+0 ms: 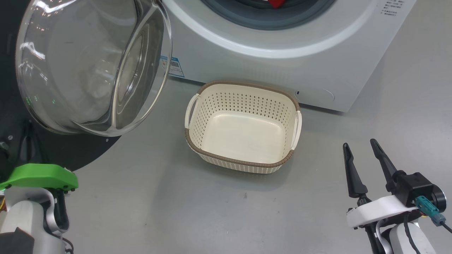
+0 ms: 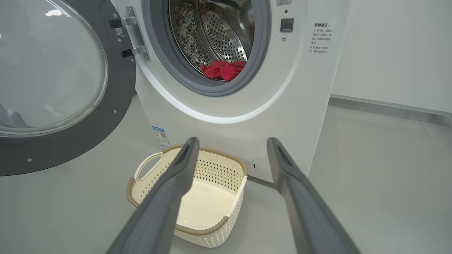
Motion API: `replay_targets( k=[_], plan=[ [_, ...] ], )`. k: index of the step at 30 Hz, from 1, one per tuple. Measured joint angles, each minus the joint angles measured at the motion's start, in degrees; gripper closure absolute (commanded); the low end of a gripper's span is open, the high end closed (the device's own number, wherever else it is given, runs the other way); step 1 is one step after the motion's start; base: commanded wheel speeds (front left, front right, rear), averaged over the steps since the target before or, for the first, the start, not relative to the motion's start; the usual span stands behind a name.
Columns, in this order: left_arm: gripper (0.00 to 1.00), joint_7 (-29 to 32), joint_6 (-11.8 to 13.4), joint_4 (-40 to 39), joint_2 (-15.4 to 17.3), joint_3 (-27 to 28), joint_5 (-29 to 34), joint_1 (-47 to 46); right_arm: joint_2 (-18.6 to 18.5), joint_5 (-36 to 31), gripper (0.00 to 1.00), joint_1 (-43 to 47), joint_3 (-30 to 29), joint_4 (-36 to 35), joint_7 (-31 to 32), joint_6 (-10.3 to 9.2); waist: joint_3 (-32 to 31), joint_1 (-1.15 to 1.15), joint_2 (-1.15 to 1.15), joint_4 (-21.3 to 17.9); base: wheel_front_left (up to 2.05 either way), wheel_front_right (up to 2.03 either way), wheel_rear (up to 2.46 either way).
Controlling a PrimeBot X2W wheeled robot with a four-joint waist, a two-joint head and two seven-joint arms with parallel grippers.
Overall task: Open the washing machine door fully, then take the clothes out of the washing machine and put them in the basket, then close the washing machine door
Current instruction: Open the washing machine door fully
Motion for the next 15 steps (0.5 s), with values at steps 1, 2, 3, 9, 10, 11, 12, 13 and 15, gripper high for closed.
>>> replay_targets(
  k=[1, 2, 3, 9, 10, 11, 12, 13, 15],
  plan=[
    [1.0, 0.0, 0.0, 0.0, -0.1, -0.1, 0.2, 0.0, 0.0, -0.1, 0.0, -0.1, 0.0, 0.1, 0.0, 0.0, -0.1, 0.0, 0.0, 0.0, 0.0, 0.0, 0.0],
    [1.0, 0.0, 0.0, 0.0, -0.3, -0.2, 0.5, 0.0, 0.0, -0.1, 0.0, -0.1, 0.0, 0.1, 0.0, 0.0, -0.2, 0.0, 0.0, 0.0, 0.0, 0.0, 0.0],
    [1.0, 0.0, 0.0, -0.1, -0.4, -0.3, 1.0, 0.0, 0.0, -0.1, 0.0, -0.1, 0.0, 0.1, 0.0, 0.0, -0.2, 0.0, 0.0, 0.0, 0.0, 0.0, 0.0],
    [1.0, -0.2, 0.2, -2.3, -1.4, -0.5, 2.7, 0.8, 0.1, -0.1, 0.0, -0.2, 0.0, 0.7, 0.0, 0.04, -1.1, 0.0, 0.0, 0.1, 0.0, 0.0, 0.0],
    [1.0, -0.2, 0.3, -3.0, -1.6, -0.5, 3.1, 1.1, 0.1, -0.1, 0.0, -0.2, 0.1, 0.9, 0.0, 0.1, -1.4, 0.0, 0.0, 0.1, 0.0, 0.0, 0.0],
    [1.0, -0.2, 0.4, -3.7, -1.8, -0.5, 3.3, 1.6, 0.2, -0.1, 0.0, -0.2, 0.2, 1.1, 0.0, 0.11, -1.6, 0.0, 0.0, 0.1, 0.0, 0.0, 0.0],
    [1.0, -0.2, 0.4, -4.3, -2.0, -0.6, 3.5, 2.3, 0.2, -0.1, 0.0, -0.2, 0.3, 1.2, 0.0, 0.29, -1.8, 0.0, 0.0, 0.1, 0.0, 0.0, 0.0],
    [1.0, -0.2, 0.4, -4.9, -2.2, -0.6, 3.6, 3.1, 0.3, -0.1, 0.0, -0.2, 0.4, 1.4, 0.0, 0.45, -2.1, 0.0, 0.0, 0.1, 0.0, 0.0, 0.0],
    [1.0, -0.2, 0.4, -6.2, -2.6, -0.6, 4.2, 4.9, 0.4, -0.1, 0.0, -0.2, 0.6, 1.7, 0.0, 0.45, -2.6, 0.0, 0.0, -0.1, 0.0, 0.0, 0.0]
  ],
)
